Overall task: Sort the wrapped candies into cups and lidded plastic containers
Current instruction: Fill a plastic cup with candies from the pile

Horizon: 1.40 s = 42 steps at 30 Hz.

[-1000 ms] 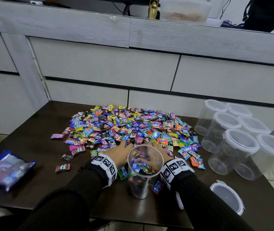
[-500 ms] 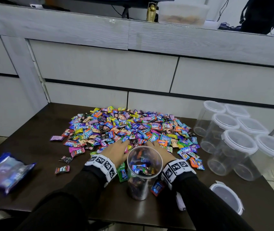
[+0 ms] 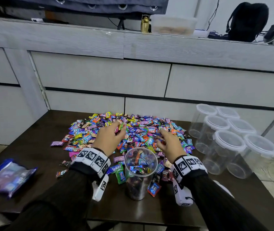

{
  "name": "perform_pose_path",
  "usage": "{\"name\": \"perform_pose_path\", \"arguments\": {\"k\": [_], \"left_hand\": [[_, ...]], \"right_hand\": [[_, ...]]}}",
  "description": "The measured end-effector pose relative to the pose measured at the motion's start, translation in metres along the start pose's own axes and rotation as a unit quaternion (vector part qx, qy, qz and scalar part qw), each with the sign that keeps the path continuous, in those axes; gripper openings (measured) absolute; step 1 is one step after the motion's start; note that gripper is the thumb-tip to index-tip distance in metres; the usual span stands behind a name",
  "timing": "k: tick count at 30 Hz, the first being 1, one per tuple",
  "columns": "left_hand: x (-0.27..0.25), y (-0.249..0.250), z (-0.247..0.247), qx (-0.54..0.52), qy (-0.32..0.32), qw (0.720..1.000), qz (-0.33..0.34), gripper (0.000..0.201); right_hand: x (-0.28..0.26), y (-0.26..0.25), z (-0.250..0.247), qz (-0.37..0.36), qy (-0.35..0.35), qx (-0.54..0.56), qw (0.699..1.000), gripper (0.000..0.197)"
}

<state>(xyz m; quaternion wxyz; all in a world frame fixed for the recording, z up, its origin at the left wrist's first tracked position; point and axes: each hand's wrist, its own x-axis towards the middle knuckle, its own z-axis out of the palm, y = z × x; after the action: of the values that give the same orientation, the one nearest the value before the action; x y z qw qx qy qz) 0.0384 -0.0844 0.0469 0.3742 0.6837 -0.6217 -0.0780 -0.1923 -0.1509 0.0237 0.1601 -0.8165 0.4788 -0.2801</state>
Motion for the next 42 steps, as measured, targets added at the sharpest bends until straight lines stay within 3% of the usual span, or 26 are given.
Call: {"name": "perform_pose_path", "arguments": {"k": [3,7,11,20,26,31,38,42], "left_hand": [[-0.007,0.03,-0.019,-0.057,0.032,0.996,0.061,0.021],[-0.025,0.063,-0.021,-0.028,-0.028,0.989,0.145,0.018],[-0.04,0.073,-0.011,0.034,-0.083,0.975,0.204,0.014],[-0.044,0.075,0.004,0.22,-0.143,0.93,0.256,0.035],[-0.042,0.08,-0.001,0.228,-0.173,0.921,0.264,0.027],[-0.044,0.081,-0.002,0.238,-0.191,0.922,0.236,0.042],[-0.045,0.082,-0.002,0.24,-0.174,0.923,0.245,0.029],[-0.048,0.083,-0.002,0.28,-0.139,0.909,0.275,0.03]], "right_hand": [[-0.001,-0.004,-0.01,-0.005,0.043,0.03,0.999,0.019],[-0.003,-0.012,-0.022,-0.016,0.099,0.06,0.993,0.018],[-0.007,-0.021,-0.029,-0.028,0.092,0.057,0.994,0.021],[-0.015,-0.046,-0.035,-0.075,0.102,0.121,0.985,0.012],[-0.007,-0.061,-0.036,-0.111,0.094,0.087,0.985,0.016],[-0.007,-0.061,-0.031,-0.113,0.084,0.073,0.987,0.019],[-0.01,-0.057,-0.03,-0.111,0.079,0.08,0.987,0.02],[-0.01,-0.056,-0.032,-0.112,0.083,0.095,0.986,0.019]]}}
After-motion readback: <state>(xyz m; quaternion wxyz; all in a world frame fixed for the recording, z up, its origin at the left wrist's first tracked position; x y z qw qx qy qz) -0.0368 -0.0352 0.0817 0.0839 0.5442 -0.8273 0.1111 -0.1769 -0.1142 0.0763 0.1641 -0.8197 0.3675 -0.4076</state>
